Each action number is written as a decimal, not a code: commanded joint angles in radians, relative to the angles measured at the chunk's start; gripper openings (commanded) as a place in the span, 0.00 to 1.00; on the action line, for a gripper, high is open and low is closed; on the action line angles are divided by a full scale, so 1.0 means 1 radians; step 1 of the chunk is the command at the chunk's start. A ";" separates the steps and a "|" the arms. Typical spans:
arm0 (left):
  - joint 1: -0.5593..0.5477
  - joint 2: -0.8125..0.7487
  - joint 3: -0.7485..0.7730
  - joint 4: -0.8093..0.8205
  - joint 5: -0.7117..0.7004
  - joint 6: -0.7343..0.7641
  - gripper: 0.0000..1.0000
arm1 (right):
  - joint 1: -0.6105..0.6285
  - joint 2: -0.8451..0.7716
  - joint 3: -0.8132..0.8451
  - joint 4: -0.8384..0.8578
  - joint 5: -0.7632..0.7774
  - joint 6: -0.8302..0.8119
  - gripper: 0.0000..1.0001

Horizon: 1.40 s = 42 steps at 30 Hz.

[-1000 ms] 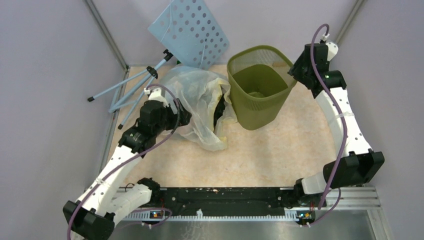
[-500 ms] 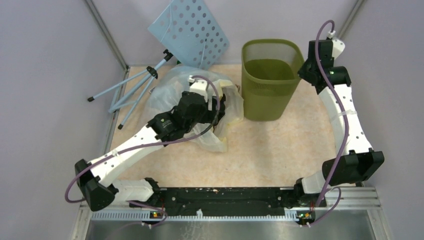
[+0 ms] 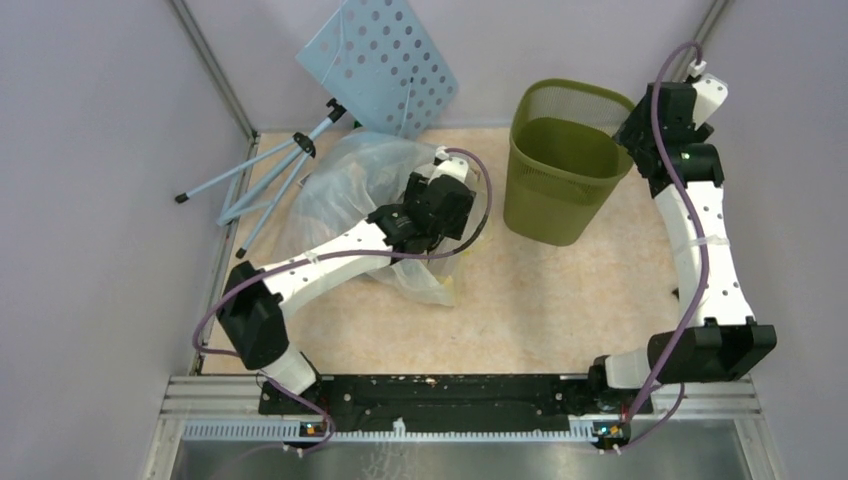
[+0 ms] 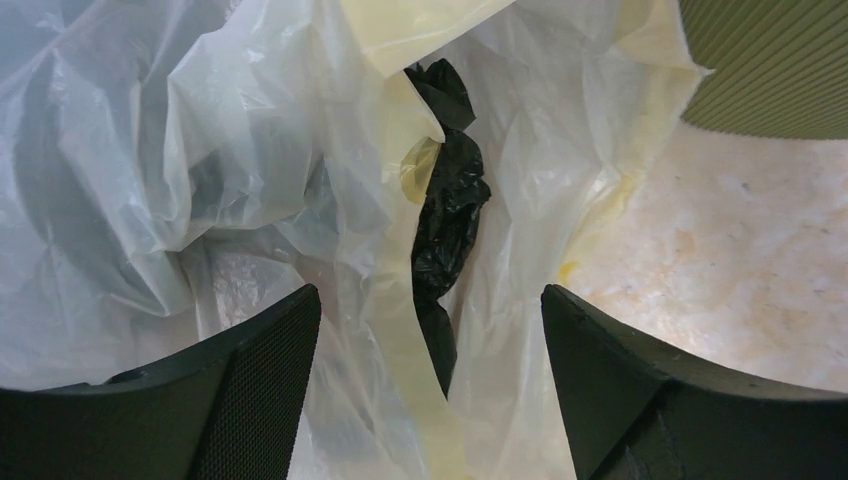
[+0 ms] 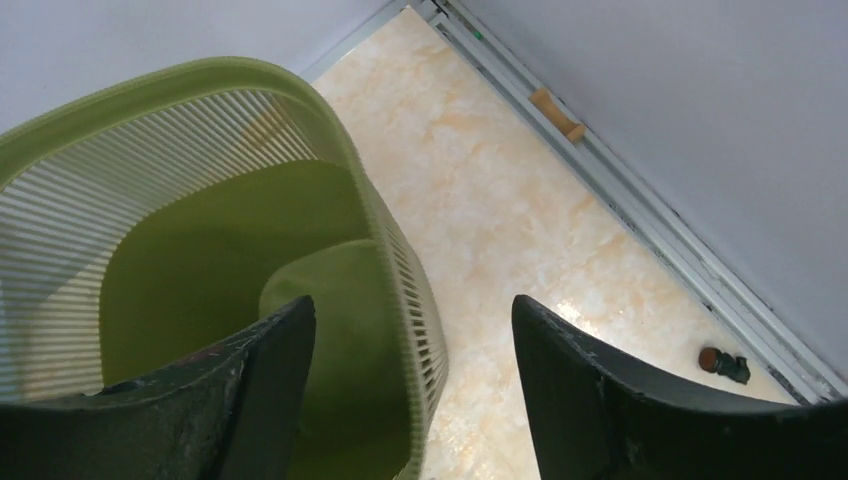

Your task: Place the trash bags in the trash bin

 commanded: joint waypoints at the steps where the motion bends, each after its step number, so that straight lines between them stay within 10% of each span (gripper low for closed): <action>1: -0.007 0.062 0.077 -0.029 -0.138 0.008 0.87 | -0.009 -0.109 -0.026 0.075 -0.024 -0.072 0.72; 14: 0.007 0.220 0.080 0.001 -0.380 -0.007 0.67 | -0.008 -0.408 -0.260 0.194 -0.402 -0.126 0.73; 21: 0.015 0.190 0.114 -0.014 -0.371 0.016 0.01 | -0.008 -0.579 -0.431 0.265 -0.644 -0.124 0.65; 30: 0.094 0.005 0.125 -0.194 0.026 -0.017 0.00 | 0.072 -0.747 -0.822 0.640 -0.929 0.017 0.56; 42: 0.279 -0.140 0.025 -0.186 0.350 -0.020 0.00 | 0.649 -0.552 -1.128 1.189 -0.496 -0.011 0.49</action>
